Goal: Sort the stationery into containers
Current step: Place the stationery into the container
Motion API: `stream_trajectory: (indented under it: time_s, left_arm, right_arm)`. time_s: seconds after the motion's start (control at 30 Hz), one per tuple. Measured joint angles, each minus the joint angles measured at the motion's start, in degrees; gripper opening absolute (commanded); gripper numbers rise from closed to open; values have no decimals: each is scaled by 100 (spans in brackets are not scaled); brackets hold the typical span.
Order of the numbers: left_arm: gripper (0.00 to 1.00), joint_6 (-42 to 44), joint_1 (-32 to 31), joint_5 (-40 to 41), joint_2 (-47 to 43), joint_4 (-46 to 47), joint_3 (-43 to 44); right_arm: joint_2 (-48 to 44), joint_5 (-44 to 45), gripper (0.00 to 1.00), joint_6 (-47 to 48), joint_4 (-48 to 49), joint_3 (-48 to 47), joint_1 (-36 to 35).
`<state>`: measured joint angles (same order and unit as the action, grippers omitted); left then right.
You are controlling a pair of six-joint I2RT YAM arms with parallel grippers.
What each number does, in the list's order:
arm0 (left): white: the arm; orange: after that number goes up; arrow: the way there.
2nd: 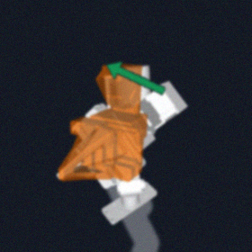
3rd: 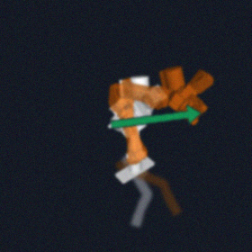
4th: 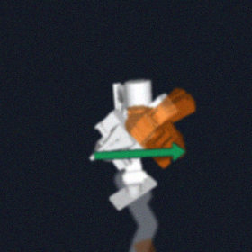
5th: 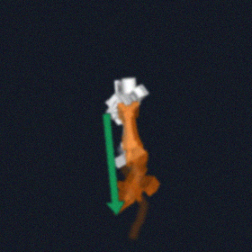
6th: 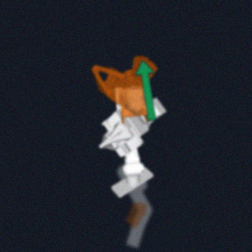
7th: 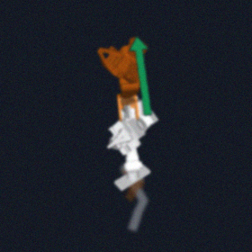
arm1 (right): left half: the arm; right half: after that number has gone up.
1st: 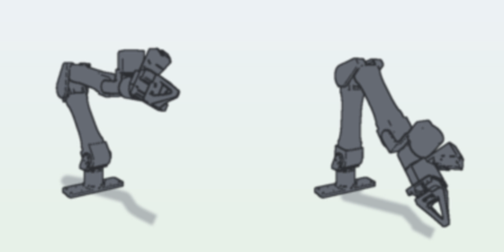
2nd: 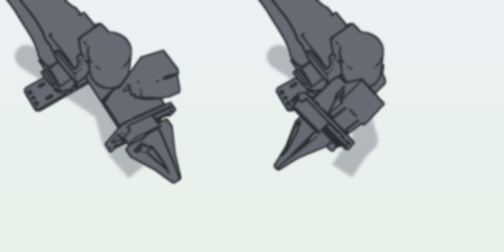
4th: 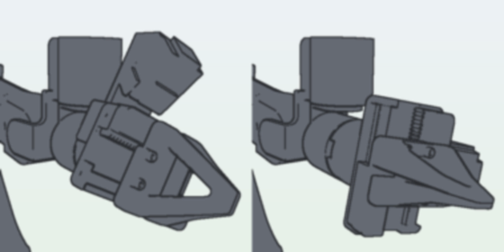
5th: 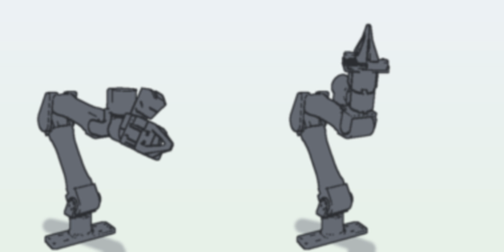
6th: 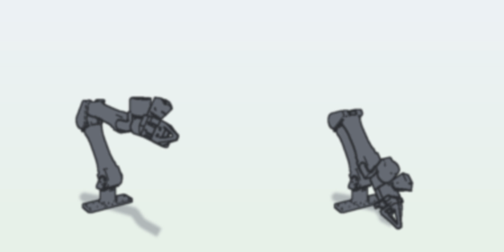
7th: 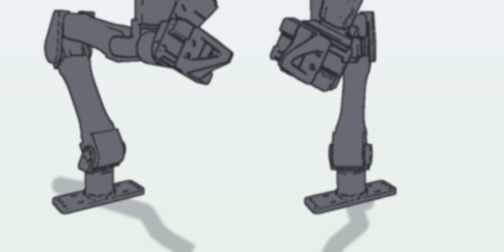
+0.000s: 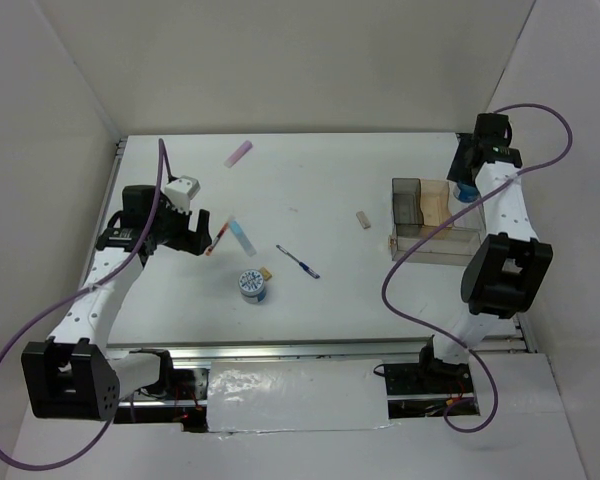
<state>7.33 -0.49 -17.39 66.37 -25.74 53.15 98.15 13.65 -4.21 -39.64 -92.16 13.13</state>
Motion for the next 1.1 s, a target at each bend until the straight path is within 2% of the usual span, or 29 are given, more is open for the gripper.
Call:
stream_trajectory:
  time_s: [0.23, 0.43, 1.1]
  left_arm:
    - [99, -4, 0, -55, 31, 42, 0]
    - [99, -11, 0, -98, 37, 50, 0]
    - [99, -13, 177, -232, 446, 275, 0]
  right_arm:
    - [839, 752, 0, -782, 39, -343, 7]
    - [1130, 927, 0, -1119, 90, -365, 55]
    - [2059, 892, 0, -1161, 356, -1237, 129]
